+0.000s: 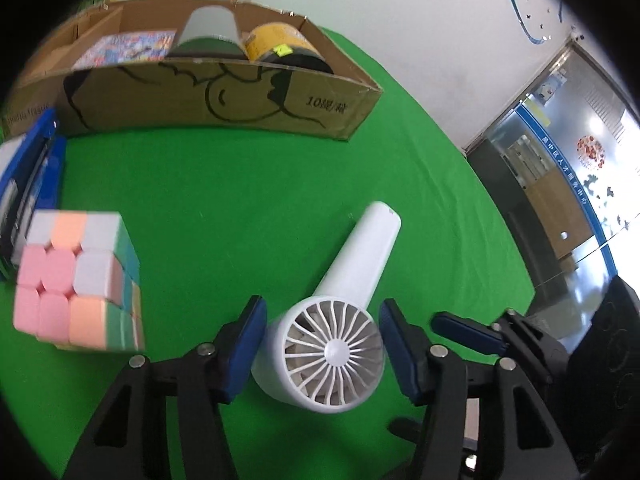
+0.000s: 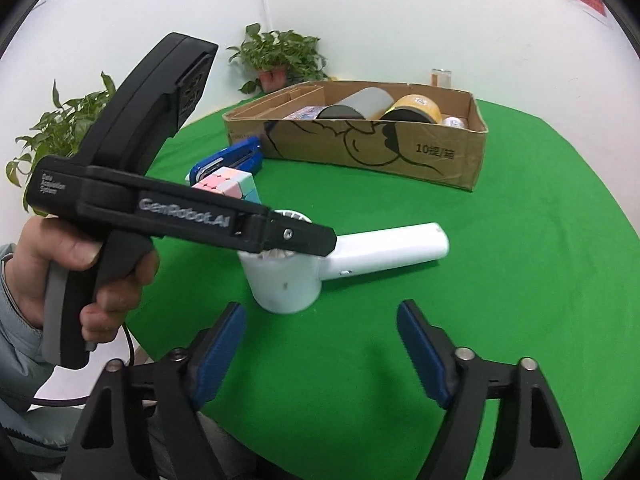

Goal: Organize rigid objects
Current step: 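Move the open right tool to the white handheld fan, then grasp the white fan by its head with the right tool and lift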

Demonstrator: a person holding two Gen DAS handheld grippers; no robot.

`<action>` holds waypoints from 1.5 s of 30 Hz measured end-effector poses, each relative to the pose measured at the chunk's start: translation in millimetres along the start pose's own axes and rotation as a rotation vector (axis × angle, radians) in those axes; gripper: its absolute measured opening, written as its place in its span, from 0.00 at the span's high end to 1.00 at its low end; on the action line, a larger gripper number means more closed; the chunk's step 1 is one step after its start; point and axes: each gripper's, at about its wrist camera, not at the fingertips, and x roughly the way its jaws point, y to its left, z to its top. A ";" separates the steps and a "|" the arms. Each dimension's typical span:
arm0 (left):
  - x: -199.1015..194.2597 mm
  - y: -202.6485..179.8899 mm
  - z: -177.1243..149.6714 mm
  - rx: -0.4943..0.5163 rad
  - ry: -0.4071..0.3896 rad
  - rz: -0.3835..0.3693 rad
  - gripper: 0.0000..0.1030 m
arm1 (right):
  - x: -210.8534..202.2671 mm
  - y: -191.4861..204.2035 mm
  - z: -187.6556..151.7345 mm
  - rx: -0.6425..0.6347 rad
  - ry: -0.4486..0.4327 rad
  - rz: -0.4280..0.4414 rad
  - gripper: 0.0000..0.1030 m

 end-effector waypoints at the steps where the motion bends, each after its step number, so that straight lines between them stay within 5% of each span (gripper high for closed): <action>1: -0.3 0.7 0.3 -0.014 0.010 -0.019 0.45 | 1.8 0.7 1.2 -0.003 0.009 0.009 0.38; 5: 8.5 -0.4 -7.5 -0.131 0.091 -0.162 0.46 | 10.8 5.7 -3.9 0.016 0.045 0.075 0.42; 12: 38.0 9.1 -24.8 -0.344 0.202 -0.376 0.45 | 19.3 -7.9 -3.7 0.085 0.054 0.022 0.44; 16: 38.1 6.3 -23.1 -0.320 0.193 -0.373 0.45 | 23.2 -12.7 0.1 0.069 0.060 0.005 0.48; 20: 23.9 -1.0 -15.4 -0.232 0.138 -0.275 0.45 | 23.8 -16.8 2.8 0.103 0.065 0.012 0.48; 25: -3.1 10.4 -0.6 -0.214 0.022 -0.194 0.45 | 36.3 -43.2 12.4 0.320 0.061 0.210 0.49; 27: -7.2 18.9 4.4 -0.228 0.014 -0.158 0.45 | 40.3 -46.7 15.4 0.337 0.055 0.221 0.48; 30: -6.5 20.5 7.8 -0.235 0.009 -0.137 0.45 | 36.8 -59.4 17.7 0.353 0.035 0.166 0.46; 34: 5.1 22.5 12.4 -0.244 0.027 -0.141 0.45 | 8.6 -68.3 20.8 0.237 -0.027 -0.067 0.21; 36: 11.5 24.0 15.2 -0.245 0.044 -0.153 0.45 | -3.7 -71.7 21.7 0.184 -0.051 -0.123 0.21; 41: 37.0 8.5 29.7 -0.225 0.091 -0.175 0.45 | -13.2 -58.6 14.0 0.072 -0.035 -0.071 0.22; 45: 49.9 -4.1 35.8 -0.207 0.112 -0.187 0.45 | 3.4 -52.9 5.2 0.133 0.016 -0.104 0.32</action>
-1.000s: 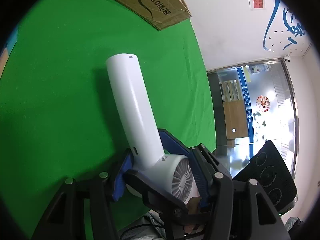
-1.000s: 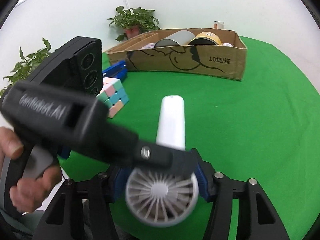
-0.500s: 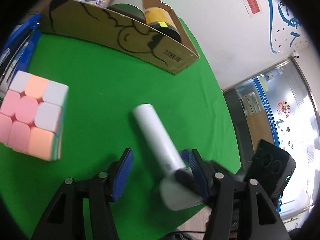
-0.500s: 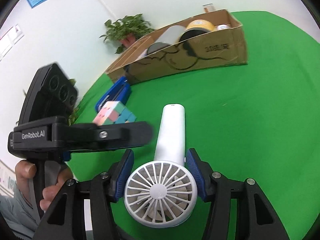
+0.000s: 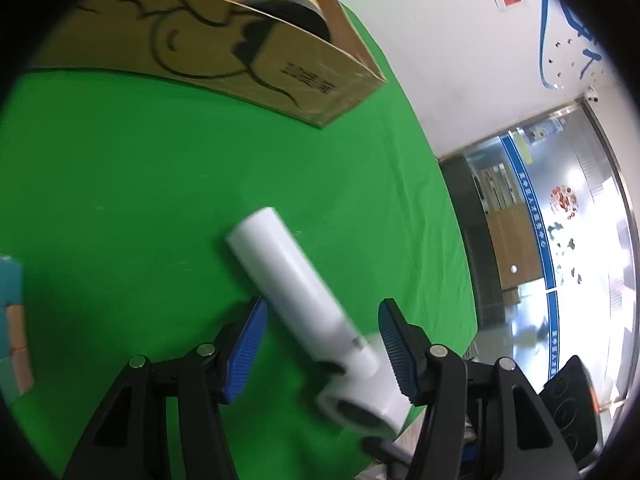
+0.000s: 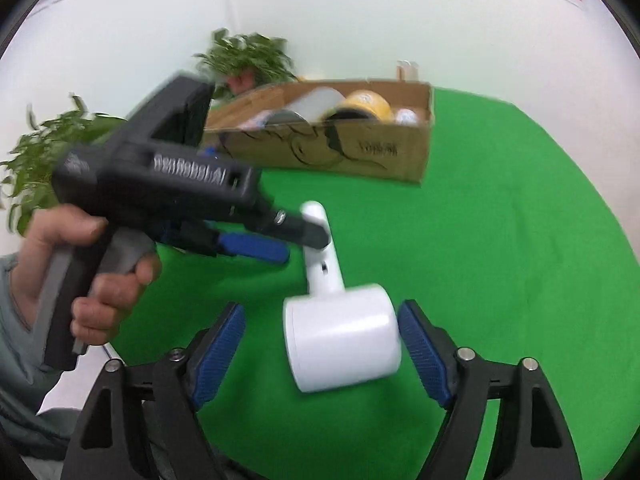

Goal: Organize rigid objects
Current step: 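Grasp the white fan by its head with the right tool and lift, then carry the white fan over the cardboard box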

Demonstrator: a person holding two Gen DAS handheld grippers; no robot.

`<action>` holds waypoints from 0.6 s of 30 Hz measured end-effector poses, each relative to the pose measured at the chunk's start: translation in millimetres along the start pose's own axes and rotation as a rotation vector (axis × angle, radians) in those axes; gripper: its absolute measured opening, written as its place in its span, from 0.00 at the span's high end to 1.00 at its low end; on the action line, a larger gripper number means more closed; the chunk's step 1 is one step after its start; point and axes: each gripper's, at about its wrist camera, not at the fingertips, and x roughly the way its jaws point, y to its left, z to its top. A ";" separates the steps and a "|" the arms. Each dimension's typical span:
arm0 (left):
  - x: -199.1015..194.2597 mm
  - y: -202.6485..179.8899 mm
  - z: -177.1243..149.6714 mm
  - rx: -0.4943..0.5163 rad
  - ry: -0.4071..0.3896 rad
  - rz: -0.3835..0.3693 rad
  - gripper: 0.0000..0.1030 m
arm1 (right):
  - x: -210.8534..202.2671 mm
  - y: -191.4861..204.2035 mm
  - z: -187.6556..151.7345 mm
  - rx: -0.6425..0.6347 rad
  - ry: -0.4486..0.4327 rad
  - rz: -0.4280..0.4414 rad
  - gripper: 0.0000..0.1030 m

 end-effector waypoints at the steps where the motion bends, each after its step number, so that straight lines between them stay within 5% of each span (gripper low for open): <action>1: 2.8 0.7 -0.2 -0.006 0.007 0.003 0.46 | 3.5 1.0 -1.0 0.026 0.010 0.008 0.35; 6: -1.1 7.2 -3.6 -0.006 0.013 0.051 0.63 | 13.7 24.4 -6.3 0.031 0.016 -0.034 0.45; 18: -14.2 15.1 -12.6 -0.030 0.005 0.058 0.64 | 28.5 36.8 6.4 0.076 0.035 -0.043 0.46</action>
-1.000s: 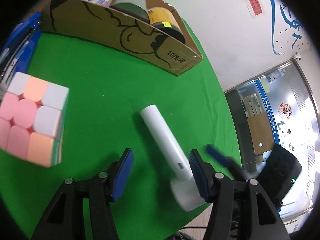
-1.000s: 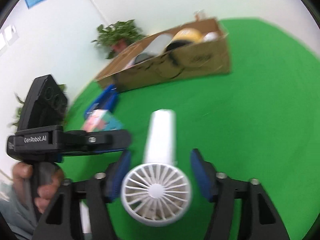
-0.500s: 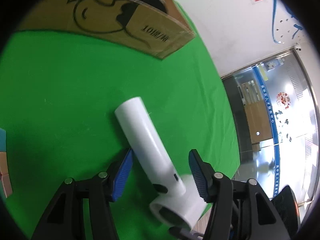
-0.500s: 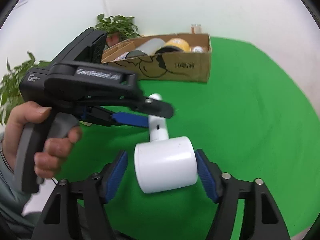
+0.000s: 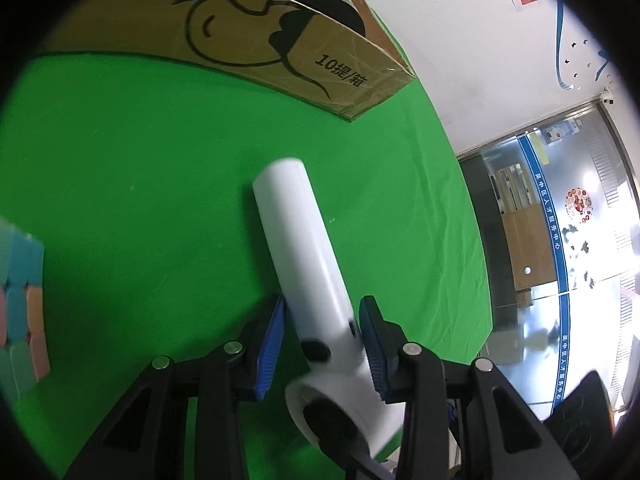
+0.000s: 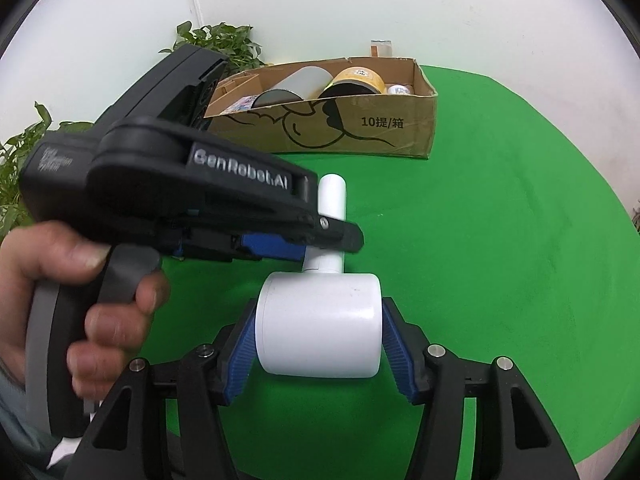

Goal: Organize rigid objects
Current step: 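Carry the white fan over the cardboard box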

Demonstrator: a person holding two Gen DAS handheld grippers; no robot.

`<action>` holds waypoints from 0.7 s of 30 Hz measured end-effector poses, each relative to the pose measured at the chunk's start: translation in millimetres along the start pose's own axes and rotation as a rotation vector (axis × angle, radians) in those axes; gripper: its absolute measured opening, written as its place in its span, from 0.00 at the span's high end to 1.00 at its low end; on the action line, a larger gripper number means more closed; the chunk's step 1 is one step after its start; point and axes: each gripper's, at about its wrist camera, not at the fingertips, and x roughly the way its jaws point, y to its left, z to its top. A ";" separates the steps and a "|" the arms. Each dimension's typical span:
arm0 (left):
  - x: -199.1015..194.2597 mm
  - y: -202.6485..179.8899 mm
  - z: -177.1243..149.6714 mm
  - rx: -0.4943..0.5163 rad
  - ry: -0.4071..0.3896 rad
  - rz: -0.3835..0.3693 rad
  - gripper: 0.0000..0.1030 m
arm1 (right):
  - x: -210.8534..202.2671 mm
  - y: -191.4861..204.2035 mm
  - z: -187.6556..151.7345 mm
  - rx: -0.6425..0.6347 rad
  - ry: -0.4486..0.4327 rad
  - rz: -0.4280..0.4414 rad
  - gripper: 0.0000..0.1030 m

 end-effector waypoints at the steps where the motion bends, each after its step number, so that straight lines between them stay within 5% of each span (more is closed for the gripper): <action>1: -1.1 1.0 -2.1 -0.001 -0.002 -0.006 0.64 | 2.8 0.8 2.2 0.008 0.000 0.004 0.46; 10: -10.8 6.0 -11.2 -0.012 -0.026 -0.002 0.66 | 9.1 14.5 7.7 0.007 0.003 -0.014 0.47; 21: -84.4 -4.9 36.5 0.118 -0.206 0.029 0.66 | -0.1 56.8 70.0 -0.055 -0.105 -0.003 0.47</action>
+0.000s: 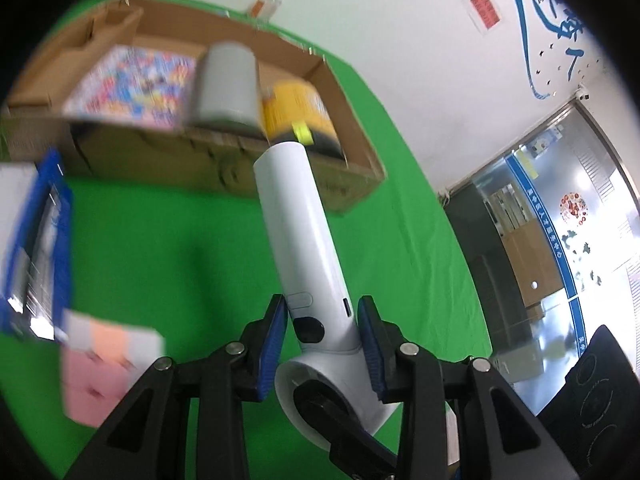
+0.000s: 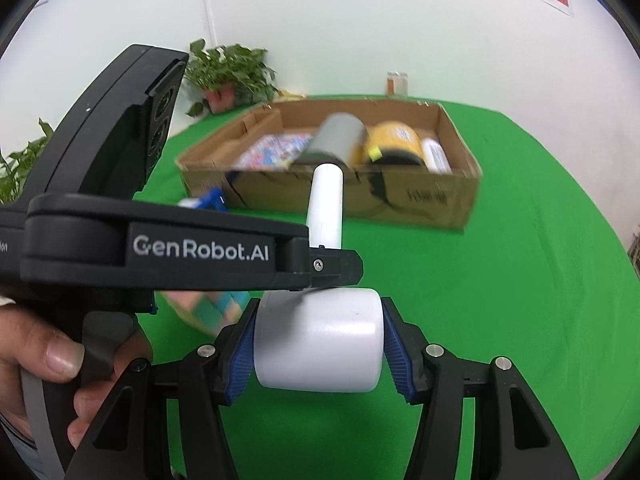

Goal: Organize rigid objects
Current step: 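Carry the white fan over the cardboard box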

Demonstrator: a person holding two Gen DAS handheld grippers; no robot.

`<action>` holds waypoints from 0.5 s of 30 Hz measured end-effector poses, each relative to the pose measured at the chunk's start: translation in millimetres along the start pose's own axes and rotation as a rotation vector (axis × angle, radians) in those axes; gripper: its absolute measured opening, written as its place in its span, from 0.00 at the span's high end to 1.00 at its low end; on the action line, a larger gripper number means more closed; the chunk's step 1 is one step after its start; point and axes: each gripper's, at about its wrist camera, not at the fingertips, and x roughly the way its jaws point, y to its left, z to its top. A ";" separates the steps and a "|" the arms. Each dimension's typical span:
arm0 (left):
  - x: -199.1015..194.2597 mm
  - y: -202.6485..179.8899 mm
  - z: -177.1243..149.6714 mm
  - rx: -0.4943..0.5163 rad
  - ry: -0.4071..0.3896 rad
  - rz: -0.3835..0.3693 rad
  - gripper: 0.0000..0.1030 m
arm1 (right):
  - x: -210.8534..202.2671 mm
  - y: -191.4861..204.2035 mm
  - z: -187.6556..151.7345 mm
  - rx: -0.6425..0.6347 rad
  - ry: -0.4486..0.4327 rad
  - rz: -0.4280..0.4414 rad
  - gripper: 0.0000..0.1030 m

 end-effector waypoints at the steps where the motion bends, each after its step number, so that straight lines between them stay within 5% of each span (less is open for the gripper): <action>1: -4.2 2.5 5.5 0.002 -0.011 0.003 0.66 | 2.3 4.8 7.1 -0.006 -0.006 0.003 0.47; 15: -50.5 64.1 96.9 0.007 -0.118 0.079 0.67 | 71.0 69.2 117.2 -0.015 0.006 0.103 0.48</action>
